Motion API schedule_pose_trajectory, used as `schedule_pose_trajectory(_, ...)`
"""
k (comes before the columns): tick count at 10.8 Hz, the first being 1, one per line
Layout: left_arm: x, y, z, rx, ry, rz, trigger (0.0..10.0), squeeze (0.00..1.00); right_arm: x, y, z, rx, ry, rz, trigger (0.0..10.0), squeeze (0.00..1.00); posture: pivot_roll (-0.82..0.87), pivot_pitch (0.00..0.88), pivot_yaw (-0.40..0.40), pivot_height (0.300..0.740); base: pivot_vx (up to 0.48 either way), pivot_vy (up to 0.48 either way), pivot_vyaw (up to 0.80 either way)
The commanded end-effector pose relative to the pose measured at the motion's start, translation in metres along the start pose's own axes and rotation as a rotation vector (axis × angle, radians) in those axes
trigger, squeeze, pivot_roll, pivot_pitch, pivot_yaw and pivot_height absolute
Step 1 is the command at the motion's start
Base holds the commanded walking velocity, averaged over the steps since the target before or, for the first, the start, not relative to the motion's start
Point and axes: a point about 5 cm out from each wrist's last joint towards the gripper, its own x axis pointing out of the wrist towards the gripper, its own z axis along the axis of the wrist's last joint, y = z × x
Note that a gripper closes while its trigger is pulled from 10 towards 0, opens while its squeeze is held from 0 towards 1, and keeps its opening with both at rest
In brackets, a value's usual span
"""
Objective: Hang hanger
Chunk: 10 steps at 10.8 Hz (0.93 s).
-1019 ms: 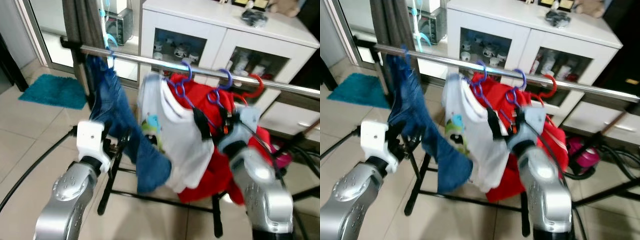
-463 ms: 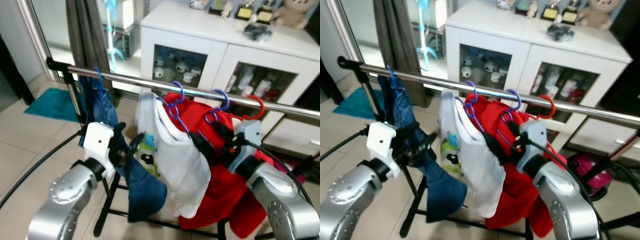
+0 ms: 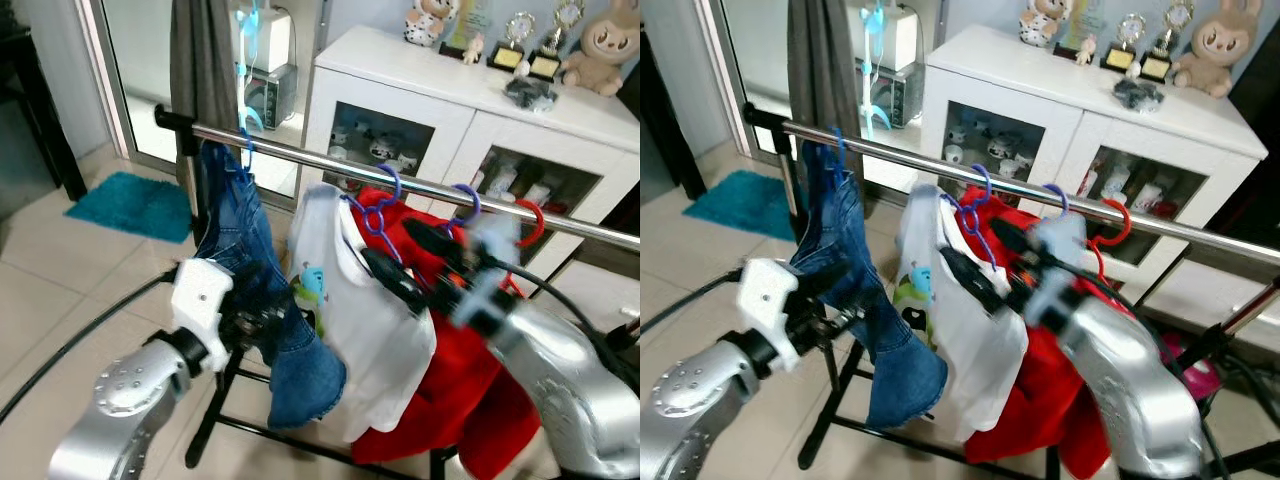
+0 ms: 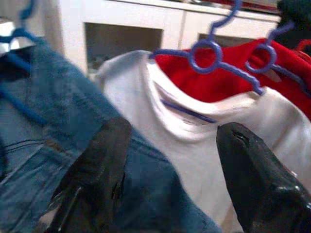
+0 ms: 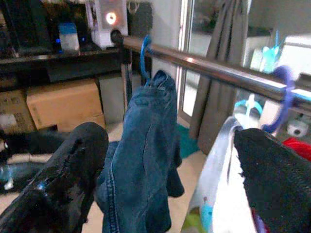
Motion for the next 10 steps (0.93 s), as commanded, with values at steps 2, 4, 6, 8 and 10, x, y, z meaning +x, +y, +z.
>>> schedule_pose_trajectory(2, -0.003, -0.004, 0.002, 0.009, 0.008, -0.052, 10.0, 0.19, 0.016, -0.003, -0.013, 0.006, 0.082, -0.075, 10.0, 1.0, 0.01, 0.0, -0.137, 0.74, 0.0, 0.0, 0.0)
schedule_pose_trajectory(4, -0.008, -0.007, 0.005, 0.02, 0.031, -0.152, 10.0, 0.18, 0.028, -0.01, -0.011, 0.04, 0.098, -0.166, 10.0, 1.0, 0.02, 0.0, -0.138, 0.74, 0.0, 0.0, 0.0)
schedule_pose_trajectory(6, -0.01, -0.005, 0.008, 0.027, 0.052, -0.223, 10.0, 0.17, 0.031, -0.019, -0.006, 0.078, 0.136, -0.219, 10.0, 1.0, 0.02, 0.0, -0.135, 0.74, 0.0, 0.0, 0.0)
schedule_pose_trajectory(8, -0.008, -0.002, 0.011, 0.031, 0.045, -0.231, 10.0, 0.16, 0.031, -0.021, -0.002, 0.097, 0.142, -0.219, 10.0, 1.0, 0.02, 0.0, -0.129, 0.74, 0.0, 0.0, 0.0)
schedule_pose_trajectory(10, -0.006, -0.003, 0.013, 0.027, 0.043, -0.271, 10.0, 0.16, 0.041, -0.024, -0.01, 0.115, 0.201, -0.241, 10.0, 0.0, 0.01, 0.0, -0.12, 0.74, 0.0, 0.0, 0.0)
